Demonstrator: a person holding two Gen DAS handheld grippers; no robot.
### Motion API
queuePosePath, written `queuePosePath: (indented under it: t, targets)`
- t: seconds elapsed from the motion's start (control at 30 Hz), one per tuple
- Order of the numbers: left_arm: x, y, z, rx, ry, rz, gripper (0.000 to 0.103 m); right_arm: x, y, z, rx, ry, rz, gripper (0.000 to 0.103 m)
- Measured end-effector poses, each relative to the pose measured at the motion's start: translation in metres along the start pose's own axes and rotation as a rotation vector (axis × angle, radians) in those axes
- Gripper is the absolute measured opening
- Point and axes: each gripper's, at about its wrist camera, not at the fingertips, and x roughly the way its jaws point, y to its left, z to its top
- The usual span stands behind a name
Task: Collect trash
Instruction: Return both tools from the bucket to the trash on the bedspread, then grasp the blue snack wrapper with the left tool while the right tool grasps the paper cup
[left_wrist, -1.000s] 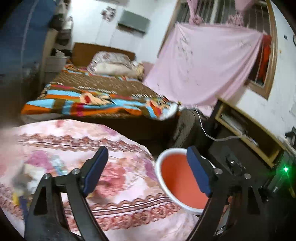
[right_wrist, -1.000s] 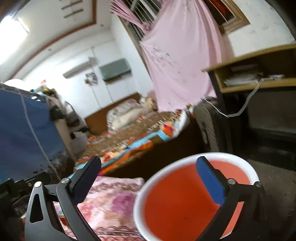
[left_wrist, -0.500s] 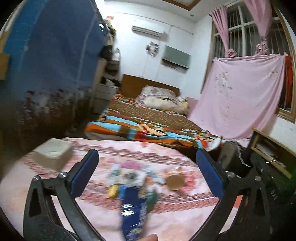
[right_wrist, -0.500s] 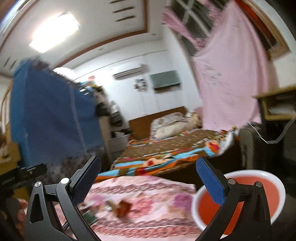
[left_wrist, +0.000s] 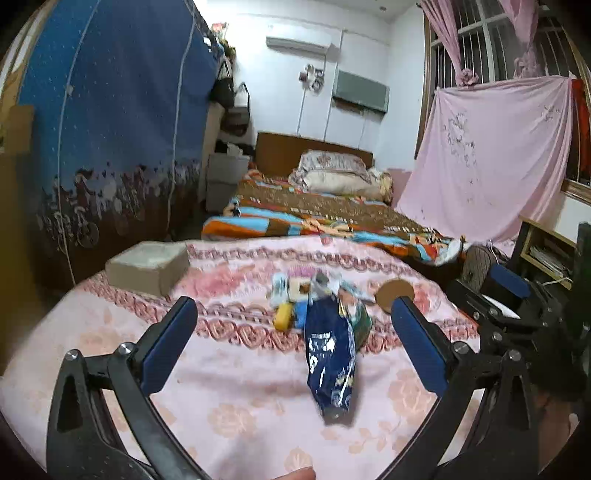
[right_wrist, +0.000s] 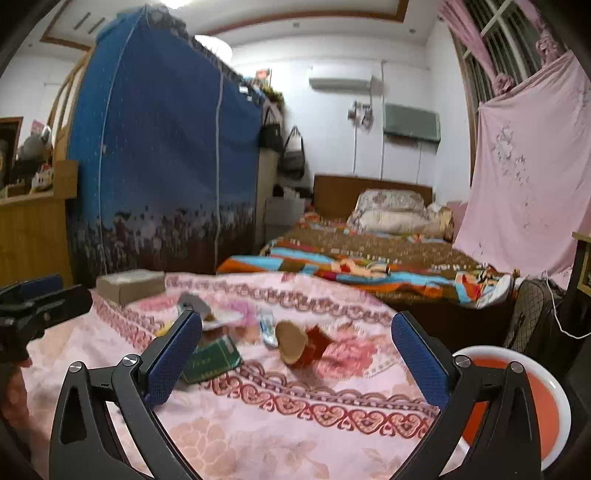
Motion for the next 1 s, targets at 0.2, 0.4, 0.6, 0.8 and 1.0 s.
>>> queuePosePath:
  t: [0.2, 0.4, 0.6, 0.8, 1.0]
  targets:
    - [0.019, 0.003, -0.003, -0.02, 0.119, -0.056, 0.09, 0.013, -0.011, -0.005, 0.058, 0.08, -0.003, 0.103]
    - [0.052, -0.002, -0.007, -0.039, 0.321, -0.166, 0.089, 0.032, -0.03, -0.008, 0.155, 0.206, -0.013, 0.103]
    - [0.077, 0.0, -0.004, -0.086, 0.426, -0.209, 0.083, 0.059, -0.033, -0.005, 0.184, 0.31, 0.028, 0.103]
    - [0.1, 0.008, -0.004, -0.14, 0.512, -0.225, 0.053, 0.095, -0.03, 0.001, 0.178, 0.395, 0.045, 0.102]
    - [0.096, 0.01, -0.011, -0.158, 0.492, -0.254, 0.039, 0.123, -0.02, -0.007, 0.137, 0.477, 0.044, 0.086]
